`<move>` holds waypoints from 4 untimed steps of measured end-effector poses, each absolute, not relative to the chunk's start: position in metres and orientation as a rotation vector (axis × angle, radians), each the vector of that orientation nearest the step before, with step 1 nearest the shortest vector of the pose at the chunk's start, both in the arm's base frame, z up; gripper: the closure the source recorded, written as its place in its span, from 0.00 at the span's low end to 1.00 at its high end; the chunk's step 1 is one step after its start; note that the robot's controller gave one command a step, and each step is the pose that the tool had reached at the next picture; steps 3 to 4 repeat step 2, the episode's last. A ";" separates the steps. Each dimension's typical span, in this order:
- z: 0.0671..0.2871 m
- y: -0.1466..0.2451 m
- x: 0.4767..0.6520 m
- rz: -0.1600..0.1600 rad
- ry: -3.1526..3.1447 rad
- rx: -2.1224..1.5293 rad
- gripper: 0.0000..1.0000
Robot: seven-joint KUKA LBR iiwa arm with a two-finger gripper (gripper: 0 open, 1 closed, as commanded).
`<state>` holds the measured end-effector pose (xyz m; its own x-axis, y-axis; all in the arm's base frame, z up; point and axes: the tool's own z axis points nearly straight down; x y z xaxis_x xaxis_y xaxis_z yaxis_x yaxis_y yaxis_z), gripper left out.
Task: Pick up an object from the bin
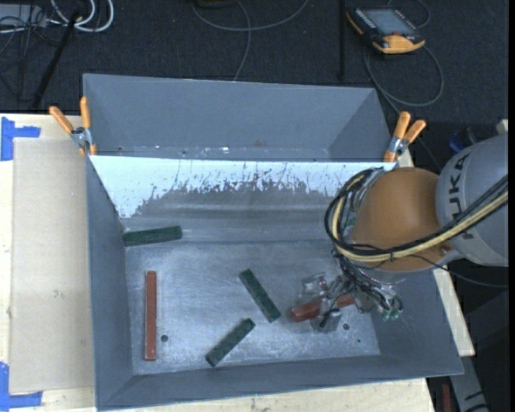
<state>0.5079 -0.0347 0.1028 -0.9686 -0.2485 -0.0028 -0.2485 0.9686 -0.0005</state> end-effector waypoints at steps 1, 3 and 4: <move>0.118 -0.034 0.509 0.000 3.115 -0.397 1.00; 0.119 -0.033 0.509 0.000 3.114 -0.401 1.00; 0.119 -0.033 0.509 0.000 3.114 -0.401 1.00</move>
Offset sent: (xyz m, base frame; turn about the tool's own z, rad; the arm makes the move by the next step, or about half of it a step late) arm 0.0001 -0.0001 0.0155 0.0000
